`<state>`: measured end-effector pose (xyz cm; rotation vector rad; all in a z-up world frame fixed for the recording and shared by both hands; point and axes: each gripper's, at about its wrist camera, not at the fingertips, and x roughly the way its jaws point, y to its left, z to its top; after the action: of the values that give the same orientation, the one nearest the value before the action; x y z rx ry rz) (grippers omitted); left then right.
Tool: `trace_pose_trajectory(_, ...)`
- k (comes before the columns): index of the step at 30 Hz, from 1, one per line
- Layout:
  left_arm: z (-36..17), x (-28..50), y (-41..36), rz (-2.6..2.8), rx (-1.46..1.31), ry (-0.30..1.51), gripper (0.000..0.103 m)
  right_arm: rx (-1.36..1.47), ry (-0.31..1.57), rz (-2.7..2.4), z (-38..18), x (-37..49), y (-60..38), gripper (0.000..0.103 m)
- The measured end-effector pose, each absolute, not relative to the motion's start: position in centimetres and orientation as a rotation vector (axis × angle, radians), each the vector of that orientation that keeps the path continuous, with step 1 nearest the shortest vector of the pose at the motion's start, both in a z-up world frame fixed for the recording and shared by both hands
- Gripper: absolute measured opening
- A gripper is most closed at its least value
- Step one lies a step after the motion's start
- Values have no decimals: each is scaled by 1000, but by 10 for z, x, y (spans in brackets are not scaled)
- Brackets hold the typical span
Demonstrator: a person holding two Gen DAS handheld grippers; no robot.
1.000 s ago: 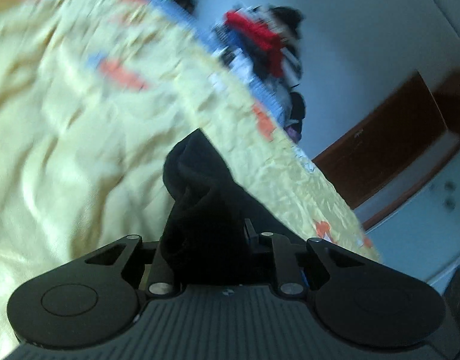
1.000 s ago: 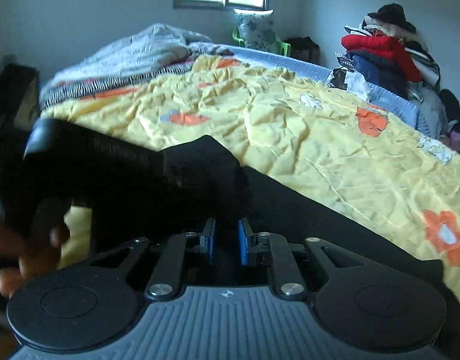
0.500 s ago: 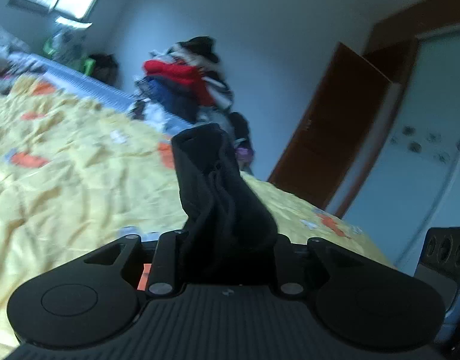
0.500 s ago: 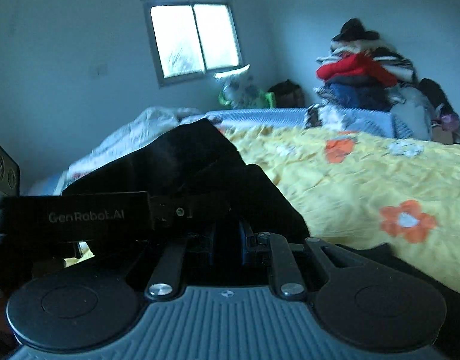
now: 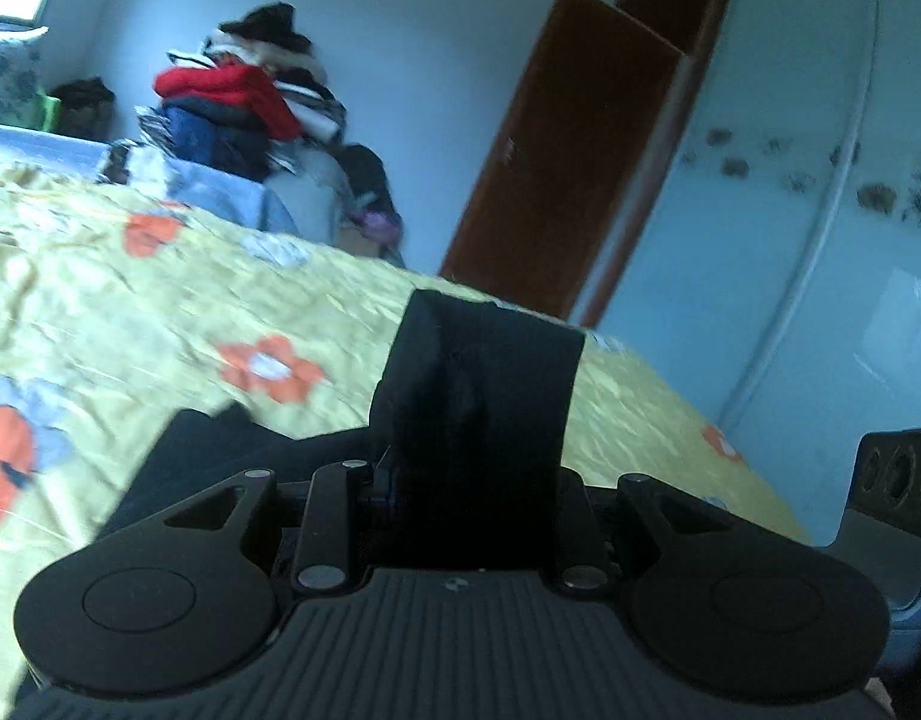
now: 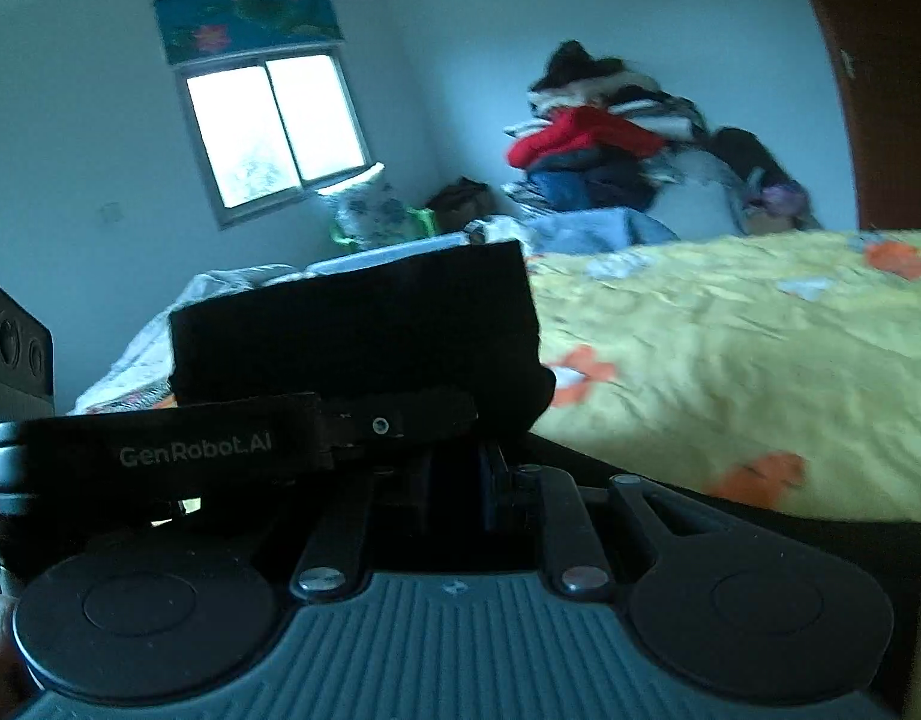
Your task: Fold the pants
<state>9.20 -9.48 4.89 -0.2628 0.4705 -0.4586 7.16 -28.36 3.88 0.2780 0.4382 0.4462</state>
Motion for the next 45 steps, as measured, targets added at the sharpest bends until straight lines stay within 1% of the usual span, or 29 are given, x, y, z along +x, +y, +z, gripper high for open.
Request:
trace_pose_trajectory(11,25,100,-156,-524,-202,531,27,298,499,343,15,60,-336,16)
trace_pose_trajectory(15,17,99,-172,-550,-178,548,30,295,519,315,9,55,-349,16)
trace_pose_trajectory(16,14,99,-176,-558,-175,554,36,296,525,307,7,54,-352,16)
trace_pose_trajectory(17,12,100,-180,-567,-172,564,38,299,533,298,6,52,-354,16)
trace_pose_trajectory(18,9,102,-183,-580,-173,577,45,299,542,287,4,51,-357,16)
trace_pose_trajectory(19,7,104,-185,-596,-176,587,56,296,549,274,3,49,-360,16)
trace_pose_trajectory(20,5,105,-189,-608,-171,595,63,295,552,262,2,45,-363,16)
trace_pose_trajectory(21,4,104,-193,-624,-160,605,73,297,556,253,3,39,-367,21)
trace_pose_trajectory(22,4,104,-196,-636,-151,614,79,295,563,239,3,35,-373,26)
trace_pose_trajectory(23,5,102,-198,-654,-145,624,81,279,570,213,4,30,-379,36)
trace_pose_trajectory(24,7,99,-200,-687,-144,627,84,255,573,179,6,23,-385,51)
trace_pose_trajectory(25,9,96,-202,-714,-142,624,86,234,573,149,6,17,-390,57)
trace_pose_trajectory(26,12,92,-204,-743,-137,620,87,210,569,112,7,10,-396,62)
trace_pose_trajectory(28,18,84,-205,-808,-130,614,90,179,560,44,10,-1,-409,62)
trace_pose_trajectory(30,24,78,-200,-850,-133,610,90,192,545,-31,12,-9,-425,62)
trace_pose_trajectory(33,33,76,-180,-796,-120,582,93,282,498,-73,14,-12,-441,64)
trace_pose_trajectory(38,34,100,-125,-485,-97,584,93,523,445,143,10,11,-444,64)
trace_pose_trajectory(41,26,116,-97,-350,-102,633,93,637,478,249,-4,41,-440,64)
trace_pose_trajectory(45,14,126,-72,-291,-125,685,93,704,555,292,-24,67,-438,64)
